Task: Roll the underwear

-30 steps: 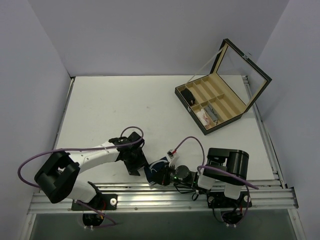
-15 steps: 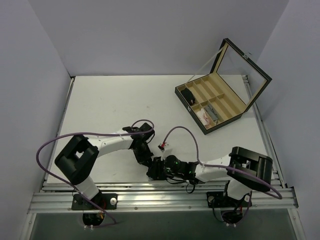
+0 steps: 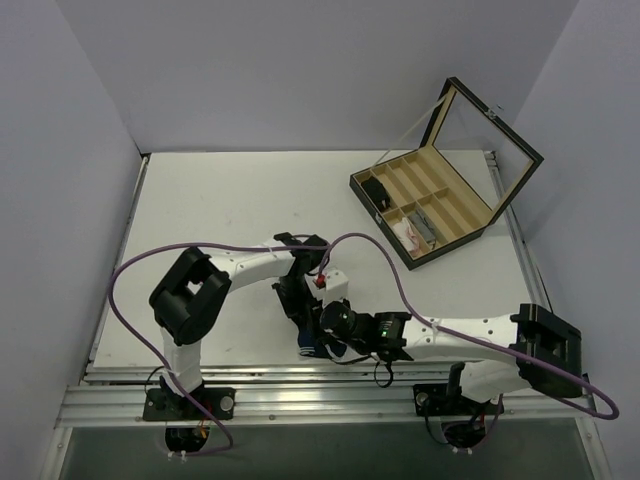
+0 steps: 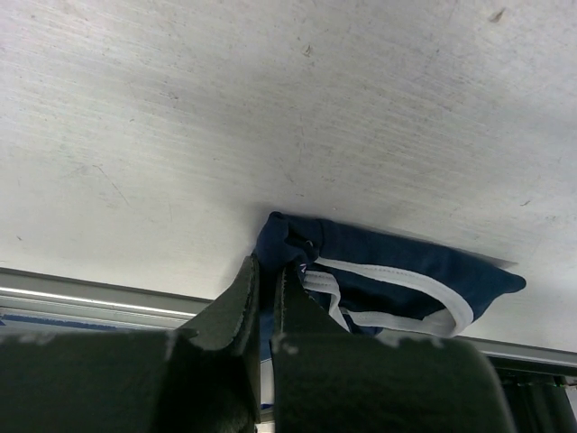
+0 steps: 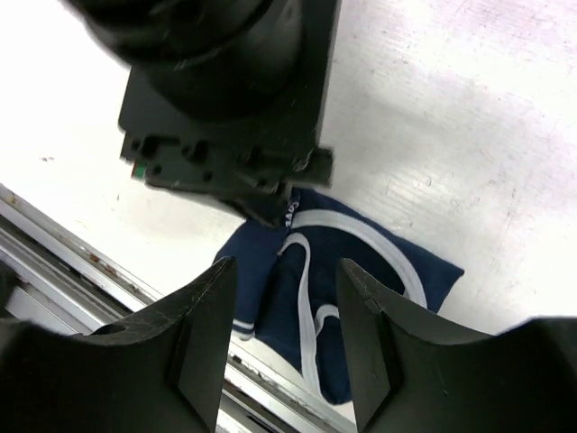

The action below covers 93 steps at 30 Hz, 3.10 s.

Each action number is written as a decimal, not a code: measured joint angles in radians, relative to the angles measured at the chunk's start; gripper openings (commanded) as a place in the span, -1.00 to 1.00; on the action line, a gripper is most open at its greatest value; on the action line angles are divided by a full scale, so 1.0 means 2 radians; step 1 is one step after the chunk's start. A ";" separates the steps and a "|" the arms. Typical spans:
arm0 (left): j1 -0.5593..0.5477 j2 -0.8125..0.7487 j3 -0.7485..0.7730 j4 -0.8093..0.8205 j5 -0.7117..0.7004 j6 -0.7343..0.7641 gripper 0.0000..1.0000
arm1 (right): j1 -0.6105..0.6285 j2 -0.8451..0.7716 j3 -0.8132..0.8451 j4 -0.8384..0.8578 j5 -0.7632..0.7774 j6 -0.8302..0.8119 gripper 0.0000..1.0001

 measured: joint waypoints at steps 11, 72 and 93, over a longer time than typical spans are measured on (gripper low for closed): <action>0.000 0.003 0.003 -0.006 -0.001 -0.012 -0.95 | 0.113 0.036 0.035 -0.026 0.111 0.042 -0.12; 0.053 -0.225 -0.237 0.220 0.023 -0.048 0.07 | -0.040 0.249 -0.216 0.645 -0.148 0.165 -1.00; 0.047 -0.169 -0.221 0.255 0.052 -0.022 -0.95 | -0.042 0.134 -0.144 0.381 -0.164 0.119 -0.14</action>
